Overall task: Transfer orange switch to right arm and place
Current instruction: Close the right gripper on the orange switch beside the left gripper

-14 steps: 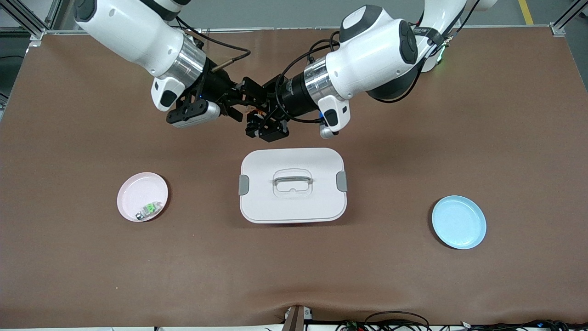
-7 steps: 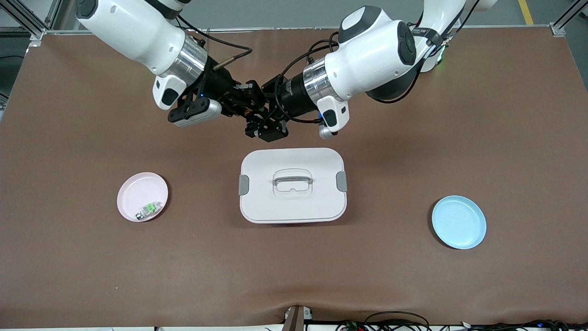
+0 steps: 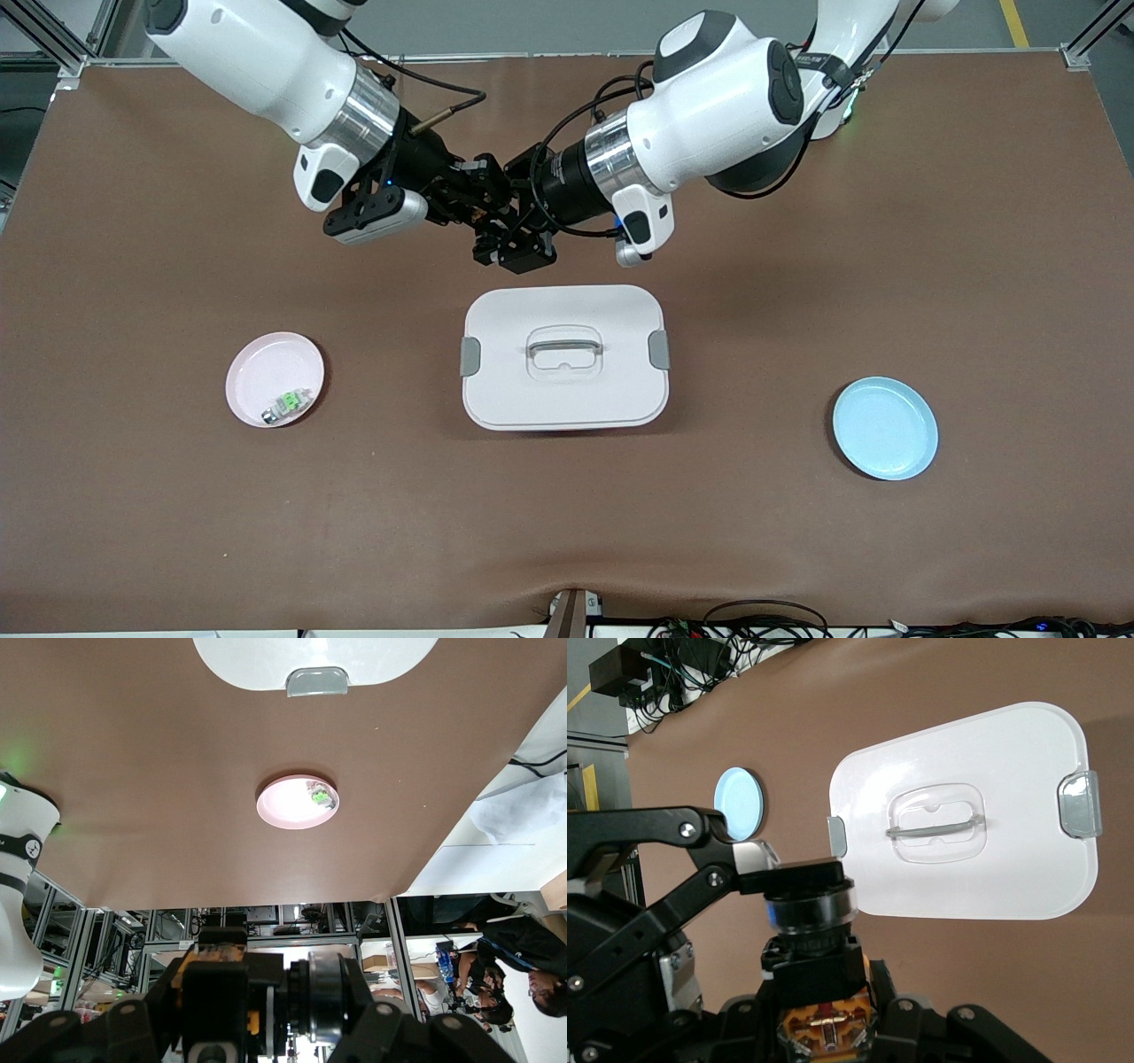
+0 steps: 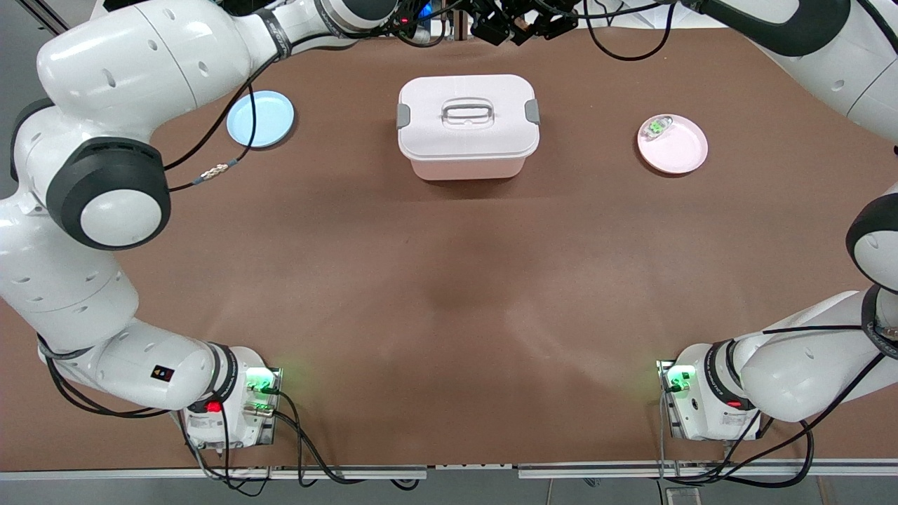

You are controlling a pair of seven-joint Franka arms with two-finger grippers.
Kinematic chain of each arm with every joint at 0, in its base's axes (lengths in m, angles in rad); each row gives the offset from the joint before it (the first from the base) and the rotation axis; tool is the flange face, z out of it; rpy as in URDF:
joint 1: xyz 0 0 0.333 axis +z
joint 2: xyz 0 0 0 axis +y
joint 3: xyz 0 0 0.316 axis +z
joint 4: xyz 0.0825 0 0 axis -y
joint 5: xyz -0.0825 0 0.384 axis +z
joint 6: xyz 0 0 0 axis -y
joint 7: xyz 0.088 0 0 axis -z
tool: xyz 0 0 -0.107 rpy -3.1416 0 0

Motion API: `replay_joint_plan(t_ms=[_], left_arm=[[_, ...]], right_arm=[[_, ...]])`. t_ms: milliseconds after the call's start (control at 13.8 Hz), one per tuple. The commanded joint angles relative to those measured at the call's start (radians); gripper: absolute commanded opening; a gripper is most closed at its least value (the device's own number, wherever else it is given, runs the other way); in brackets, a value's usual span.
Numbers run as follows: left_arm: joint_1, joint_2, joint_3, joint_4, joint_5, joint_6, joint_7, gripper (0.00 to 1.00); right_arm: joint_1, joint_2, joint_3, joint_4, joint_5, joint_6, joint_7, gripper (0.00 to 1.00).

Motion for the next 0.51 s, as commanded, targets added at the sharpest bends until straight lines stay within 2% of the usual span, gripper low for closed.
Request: replay_joint_plan(t_ms=[0, 217, 434], left_arm=[[0.006, -0.010, 0.000, -0.008, -0.006, 0.006, -0.027, 0.98], [0.006, -0.010, 0.000, -0.008, -0.003, 0.006, -0.029, 1.00], [0.017, -0.020, 0.003, -0.011, 0.000, -0.009, -0.023, 1.00]], right_arm=[[0.003, 0.001, -0.013, 0.020, -0.015, -0.026, -0.044, 0.00], [-0.002, 0.001, -0.013, 0.020, -0.015, -0.026, -0.058, 0.00], [-0.011, 0.011, -0.017, 0.020, -0.018, -0.029, -0.167, 0.00]])
